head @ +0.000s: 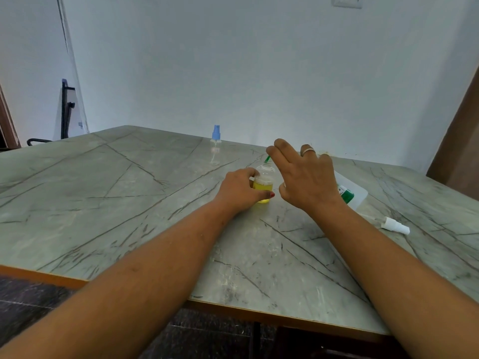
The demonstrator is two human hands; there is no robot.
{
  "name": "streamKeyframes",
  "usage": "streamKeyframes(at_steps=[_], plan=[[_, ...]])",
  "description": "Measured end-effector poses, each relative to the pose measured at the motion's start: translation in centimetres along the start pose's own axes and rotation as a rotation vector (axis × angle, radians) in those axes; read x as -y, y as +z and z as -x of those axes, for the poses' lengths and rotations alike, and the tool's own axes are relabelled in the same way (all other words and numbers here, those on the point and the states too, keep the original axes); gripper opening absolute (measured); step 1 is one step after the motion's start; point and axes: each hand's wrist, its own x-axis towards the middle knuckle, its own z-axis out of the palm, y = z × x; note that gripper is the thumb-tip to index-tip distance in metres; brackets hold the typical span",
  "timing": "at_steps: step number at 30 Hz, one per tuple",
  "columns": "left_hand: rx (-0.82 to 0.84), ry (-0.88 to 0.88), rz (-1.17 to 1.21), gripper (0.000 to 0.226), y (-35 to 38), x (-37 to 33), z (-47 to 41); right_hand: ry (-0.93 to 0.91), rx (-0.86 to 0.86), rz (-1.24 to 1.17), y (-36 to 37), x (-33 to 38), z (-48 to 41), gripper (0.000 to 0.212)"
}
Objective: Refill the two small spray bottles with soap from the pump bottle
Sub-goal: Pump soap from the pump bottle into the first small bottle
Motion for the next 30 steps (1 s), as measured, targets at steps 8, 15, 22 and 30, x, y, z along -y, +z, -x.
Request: streamKeyframes(at_steps=[8,15,22,30], plan=[[-0.001,0.011,0.000,0.067,-0.1,-0.1,0.2,0.009,-0.012,-0.040,-0.6,0.4,-0.4,0.059],[-0.001,0.015,0.026,0.068,0.0,0.2,0.1,0.010,-0.039,-0.036,0.0,0.3,-0.3,0.064],[-0.011,0.008,0.035,0.071,0.1,0.3,0.0,-0.001,-0.042,-0.021,0.5,0.0,-0.1,0.075],[-0.004,0.008,0.021,0.071,0.1,0.1,0.1,0.016,-0.058,-0.053,-0.1,0.1,-0.4,0.059]])
